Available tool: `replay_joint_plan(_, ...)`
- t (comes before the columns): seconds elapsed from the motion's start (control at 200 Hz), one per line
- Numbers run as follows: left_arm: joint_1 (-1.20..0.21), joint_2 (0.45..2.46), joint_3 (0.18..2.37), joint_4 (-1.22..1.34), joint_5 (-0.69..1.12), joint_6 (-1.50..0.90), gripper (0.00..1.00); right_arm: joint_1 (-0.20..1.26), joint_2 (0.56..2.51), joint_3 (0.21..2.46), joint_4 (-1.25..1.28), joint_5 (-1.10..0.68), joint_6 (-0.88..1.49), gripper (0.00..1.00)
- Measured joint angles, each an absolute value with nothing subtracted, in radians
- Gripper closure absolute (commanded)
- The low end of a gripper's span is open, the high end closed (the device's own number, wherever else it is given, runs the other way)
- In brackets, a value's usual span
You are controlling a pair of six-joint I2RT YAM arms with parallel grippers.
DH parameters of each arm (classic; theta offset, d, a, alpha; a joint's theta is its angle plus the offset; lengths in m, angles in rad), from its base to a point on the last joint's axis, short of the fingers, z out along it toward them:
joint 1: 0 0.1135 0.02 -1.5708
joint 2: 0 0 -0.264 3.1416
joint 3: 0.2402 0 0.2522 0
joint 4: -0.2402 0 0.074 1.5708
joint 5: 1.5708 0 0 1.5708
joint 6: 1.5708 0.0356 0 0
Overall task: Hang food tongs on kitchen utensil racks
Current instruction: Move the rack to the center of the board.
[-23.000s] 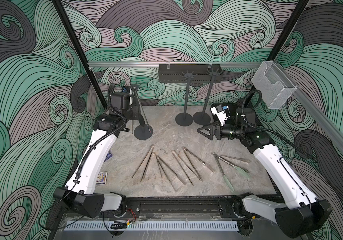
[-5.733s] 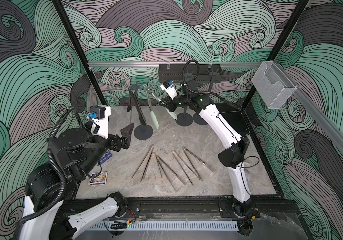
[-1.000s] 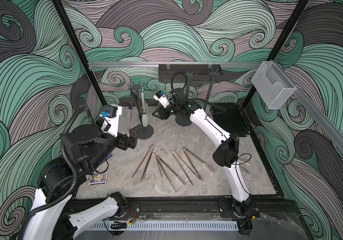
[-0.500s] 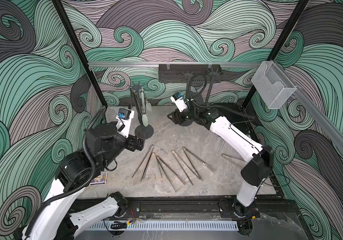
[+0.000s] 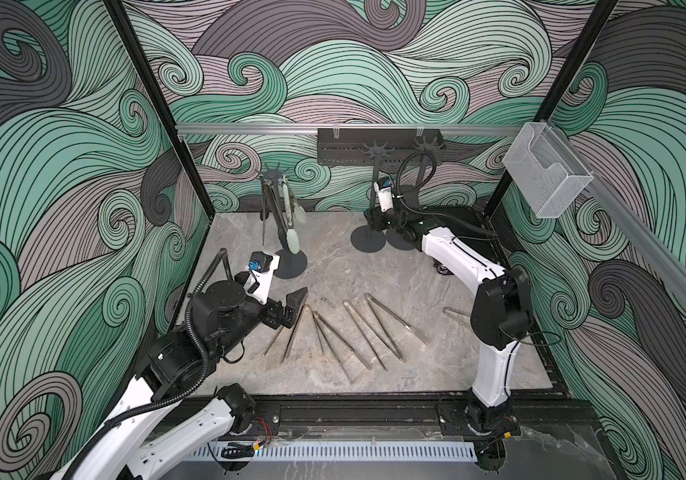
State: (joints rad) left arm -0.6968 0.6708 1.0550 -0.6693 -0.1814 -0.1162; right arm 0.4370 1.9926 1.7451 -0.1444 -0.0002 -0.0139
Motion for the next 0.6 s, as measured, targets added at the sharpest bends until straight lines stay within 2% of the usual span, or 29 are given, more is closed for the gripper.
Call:
replay_joint_plan(0.305, -0.697, 0.67, 1.014, -0.581, -0.093, -0.066, 0.01, 0.428, 2.15, 1.902, -0.039, 0.046, -0.033, 0.31)
replay_joint_plan(0.385, -0.697, 0.672, 1.002, -0.568, -0.08, -0.054, 0.01, 0.421, 2.172, 1.913, -0.02, 0.062, -0.035, 0.39)
replay_joint_plan(0.6, -0.696, 0.684, 0.994, -0.561, -0.07, -0.024, 0.01, 0.411, 2.204, 1.938, 0.014, 0.078, -0.032, 0.68)
